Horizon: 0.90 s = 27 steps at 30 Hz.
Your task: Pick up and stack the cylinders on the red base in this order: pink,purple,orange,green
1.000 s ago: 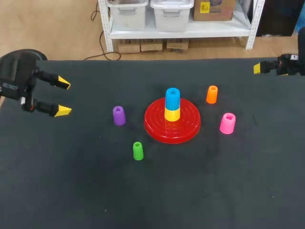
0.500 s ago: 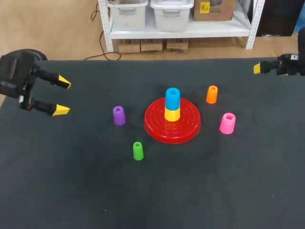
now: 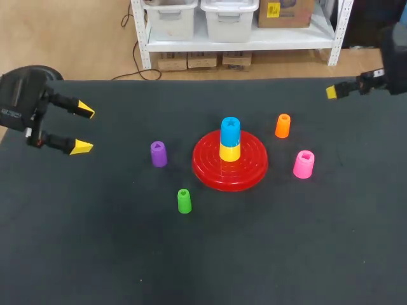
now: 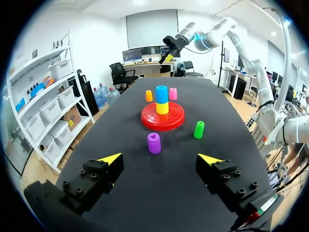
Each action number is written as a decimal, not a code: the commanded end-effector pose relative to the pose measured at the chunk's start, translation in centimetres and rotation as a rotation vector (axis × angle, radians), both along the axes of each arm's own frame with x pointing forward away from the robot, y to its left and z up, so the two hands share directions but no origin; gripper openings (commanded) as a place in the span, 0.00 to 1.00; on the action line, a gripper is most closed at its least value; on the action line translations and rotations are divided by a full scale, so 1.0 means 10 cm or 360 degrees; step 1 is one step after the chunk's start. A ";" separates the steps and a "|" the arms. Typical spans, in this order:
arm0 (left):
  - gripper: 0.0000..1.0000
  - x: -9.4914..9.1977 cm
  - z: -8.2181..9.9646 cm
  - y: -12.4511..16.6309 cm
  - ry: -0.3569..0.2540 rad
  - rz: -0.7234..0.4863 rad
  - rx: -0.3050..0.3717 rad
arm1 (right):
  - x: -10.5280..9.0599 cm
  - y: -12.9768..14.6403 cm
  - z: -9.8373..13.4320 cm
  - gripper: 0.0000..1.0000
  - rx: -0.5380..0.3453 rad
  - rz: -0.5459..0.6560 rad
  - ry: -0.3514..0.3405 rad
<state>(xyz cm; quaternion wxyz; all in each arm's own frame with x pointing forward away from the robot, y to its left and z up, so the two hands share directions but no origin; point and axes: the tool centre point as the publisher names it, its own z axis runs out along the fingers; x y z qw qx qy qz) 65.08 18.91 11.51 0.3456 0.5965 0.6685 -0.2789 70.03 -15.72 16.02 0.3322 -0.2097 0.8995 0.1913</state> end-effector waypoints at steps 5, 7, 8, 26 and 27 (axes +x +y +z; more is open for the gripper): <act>1.00 0.00 -0.01 0.00 -0.0005 0.0000 -0.0004 | -0.29 0.22 -0.14 1.00 -0.0649 -0.0026 -0.0063; 1.00 0.00 -0.01 0.00 -0.0005 0.0000 -0.0004 | -0.34 0.21 -0.25 1.00 -0.0720 -0.0021 -0.0030; 1.00 0.00 -0.01 0.00 -0.0005 0.0000 -0.0004 | -0.35 0.21 -0.29 1.00 -0.0774 -0.0016 -0.0024; 1.00 0.00 -0.01 0.00 -0.0005 0.0000 -0.0004 | -0.47 0.44 -0.98 1.00 -0.1092 0.0337 0.0141; 1.00 0.00 -0.01 0.00 -0.0005 0.0000 -0.0004 | -0.47 0.45 -1.01 1.00 -0.1093 0.0347 0.0162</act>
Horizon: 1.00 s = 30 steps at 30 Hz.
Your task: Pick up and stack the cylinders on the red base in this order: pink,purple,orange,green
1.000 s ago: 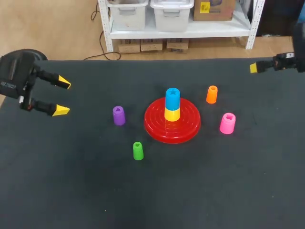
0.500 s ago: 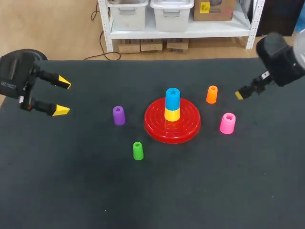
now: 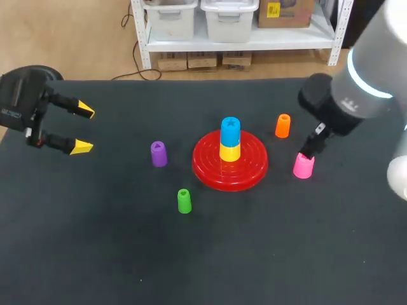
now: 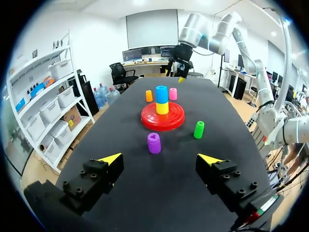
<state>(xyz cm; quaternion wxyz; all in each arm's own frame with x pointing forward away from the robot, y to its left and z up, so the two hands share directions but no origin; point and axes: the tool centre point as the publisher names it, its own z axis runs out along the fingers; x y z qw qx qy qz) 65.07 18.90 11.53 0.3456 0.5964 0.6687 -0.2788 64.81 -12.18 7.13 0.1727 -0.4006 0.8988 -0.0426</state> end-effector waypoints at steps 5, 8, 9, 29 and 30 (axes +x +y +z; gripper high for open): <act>1.00 0.00 -0.01 0.01 -0.0006 0.0000 -0.0004 | 0.05 0.12 -0.25 1.00 -0.0097 -0.0023 0.0020; 1.00 0.00 -0.01 0.01 -0.0006 0.0000 -0.0004 | 0.07 0.12 -0.29 1.00 -0.0094 -0.0019 0.0071; 1.00 0.00 -0.01 0.01 -0.0006 0.0000 -0.0004 | 0.07 0.12 -0.30 1.00 -0.0090 -0.0016 0.0086; 1.00 0.00 -0.01 0.01 -0.0006 0.0000 -0.0004 | 0.07 0.10 -0.51 1.00 -0.0100 -0.0044 0.0279; 1.00 0.00 -0.01 0.01 -0.0006 0.0000 -0.0004 | 0.07 0.10 -0.53 1.00 -0.0102 -0.0045 0.0284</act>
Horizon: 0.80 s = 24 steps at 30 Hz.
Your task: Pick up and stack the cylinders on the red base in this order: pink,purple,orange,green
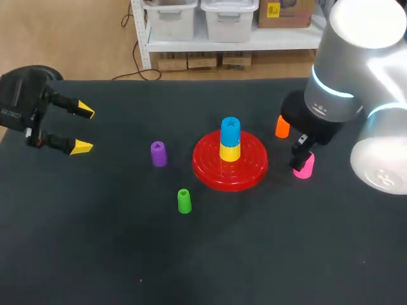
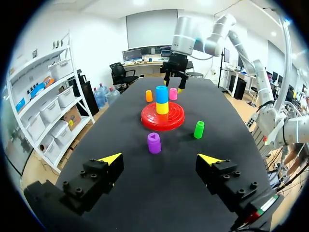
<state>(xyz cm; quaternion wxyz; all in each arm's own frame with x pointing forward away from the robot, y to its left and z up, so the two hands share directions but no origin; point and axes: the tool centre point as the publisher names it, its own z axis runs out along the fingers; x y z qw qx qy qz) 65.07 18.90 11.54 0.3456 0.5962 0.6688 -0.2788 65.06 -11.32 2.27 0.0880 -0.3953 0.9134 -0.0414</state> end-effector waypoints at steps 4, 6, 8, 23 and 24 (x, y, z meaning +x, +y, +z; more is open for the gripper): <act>1.00 0.00 -0.01 0.01 -0.0006 -0.0001 -0.0004 | 0.03 0.01 -0.08 1.00 -0.0001 -0.0014 0.0065; 1.00 0.00 -0.01 0.01 -0.0006 -0.0001 -0.0004 | 0.02 0.01 -0.09 1.00 0.0003 -0.0017 0.0075; 1.00 0.00 -0.01 0.01 -0.0006 -0.0001 -0.0004 | 0.02 0.02 -0.10 1.00 0.0011 -0.0022 0.0087; 1.00 0.00 -0.01 0.01 -0.0006 -0.0001 -0.0004 | -0.03 0.08 -0.11 1.00 0.0038 -0.0053 0.0153; 1.00 0.00 -0.01 0.01 -0.0006 -0.0001 -0.0004 | -0.04 0.08 -0.11 1.00 0.0038 -0.0053 0.0154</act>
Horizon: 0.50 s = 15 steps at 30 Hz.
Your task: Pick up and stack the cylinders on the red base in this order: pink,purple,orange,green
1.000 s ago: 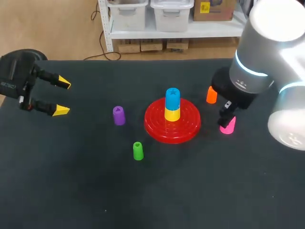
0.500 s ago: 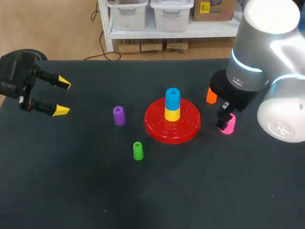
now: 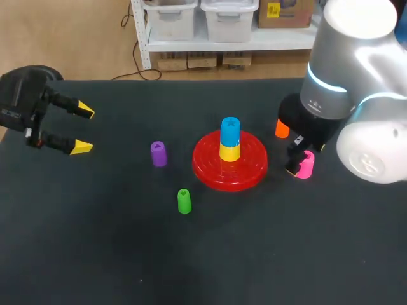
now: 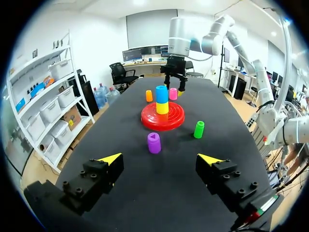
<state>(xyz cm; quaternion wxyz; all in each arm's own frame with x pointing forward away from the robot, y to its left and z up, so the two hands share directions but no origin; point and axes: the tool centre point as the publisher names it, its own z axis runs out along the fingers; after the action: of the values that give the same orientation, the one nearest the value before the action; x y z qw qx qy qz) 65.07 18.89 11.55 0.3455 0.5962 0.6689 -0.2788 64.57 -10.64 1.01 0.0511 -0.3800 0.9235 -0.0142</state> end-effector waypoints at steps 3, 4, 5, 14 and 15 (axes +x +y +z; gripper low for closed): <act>1.00 0.00 -0.01 0.01 -0.0006 -0.0001 -0.0004 | 0.01 0.00 0.02 1.00 -0.0004 -0.0004 0.0017; 1.00 0.00 -0.01 0.01 -0.0006 -0.0001 -0.0004 | 0.00 0.00 0.01 1.00 -0.0005 -0.0009 0.0018; 1.00 0.00 -0.01 0.01 -0.0006 -0.0001 -0.0004 | 0.00 0.00 0.01 1.00 -0.0005 -0.0011 0.0018; 1.00 0.00 -0.01 0.01 -0.0006 -0.0001 -0.0004 | -0.02 -0.02 -0.01 0.00 -0.0013 0.0006 0.0012; 1.00 0.00 -0.01 0.01 -0.0006 -0.0001 -0.0004 | -0.03 -0.02 -0.02 0.00 -0.0012 0.0007 0.0015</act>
<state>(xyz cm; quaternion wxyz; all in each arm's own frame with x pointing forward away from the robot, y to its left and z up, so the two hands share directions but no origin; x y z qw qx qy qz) 65.07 18.89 11.55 0.3455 0.5962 0.6689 -0.2788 64.39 -10.77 0.95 0.0440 -0.3823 0.9229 -0.0161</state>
